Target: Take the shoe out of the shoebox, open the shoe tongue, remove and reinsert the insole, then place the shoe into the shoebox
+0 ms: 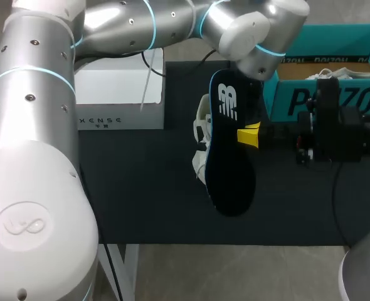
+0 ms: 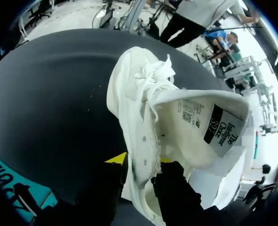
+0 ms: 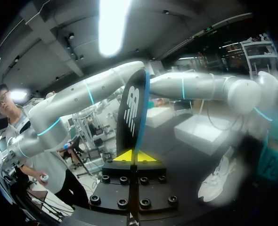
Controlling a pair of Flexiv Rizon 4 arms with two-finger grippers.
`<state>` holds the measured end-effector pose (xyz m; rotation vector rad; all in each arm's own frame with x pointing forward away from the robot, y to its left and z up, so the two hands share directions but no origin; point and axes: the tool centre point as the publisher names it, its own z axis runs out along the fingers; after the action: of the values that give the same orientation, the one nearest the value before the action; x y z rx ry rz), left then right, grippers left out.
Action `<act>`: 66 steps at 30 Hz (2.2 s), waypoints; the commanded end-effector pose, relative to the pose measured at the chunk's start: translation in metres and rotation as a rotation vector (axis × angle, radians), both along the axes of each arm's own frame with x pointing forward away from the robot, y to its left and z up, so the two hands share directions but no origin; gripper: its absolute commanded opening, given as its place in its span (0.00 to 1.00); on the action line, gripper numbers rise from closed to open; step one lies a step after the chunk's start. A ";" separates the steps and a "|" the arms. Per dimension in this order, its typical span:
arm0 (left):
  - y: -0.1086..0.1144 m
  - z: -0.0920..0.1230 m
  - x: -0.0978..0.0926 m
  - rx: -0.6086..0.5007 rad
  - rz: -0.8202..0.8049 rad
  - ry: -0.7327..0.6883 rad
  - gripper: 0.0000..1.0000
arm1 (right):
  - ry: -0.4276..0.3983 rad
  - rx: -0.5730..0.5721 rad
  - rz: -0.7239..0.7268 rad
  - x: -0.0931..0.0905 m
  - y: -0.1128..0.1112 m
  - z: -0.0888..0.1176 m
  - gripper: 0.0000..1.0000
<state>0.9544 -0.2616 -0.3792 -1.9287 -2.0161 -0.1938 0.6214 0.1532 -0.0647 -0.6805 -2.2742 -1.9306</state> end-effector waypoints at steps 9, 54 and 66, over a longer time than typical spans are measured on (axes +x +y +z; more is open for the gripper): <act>0.024 0.069 0.008 -0.403 0.112 -0.051 1.00 | -0.016 -0.052 -0.135 -0.008 0.004 0.003 0.00; 0.039 0.184 -0.041 -0.961 -0.080 -0.148 1.00 | 0.412 0.083 -0.367 0.129 -0.018 -0.007 0.00; 0.084 0.218 -0.060 -1.349 -0.099 -0.269 1.00 | 0.571 0.249 -0.495 0.193 -0.048 -0.040 0.00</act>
<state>0.9118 -0.2029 -0.1587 -2.7007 -2.3802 0.9223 0.7924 0.0799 -0.0875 -1.6140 -1.6183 -1.7838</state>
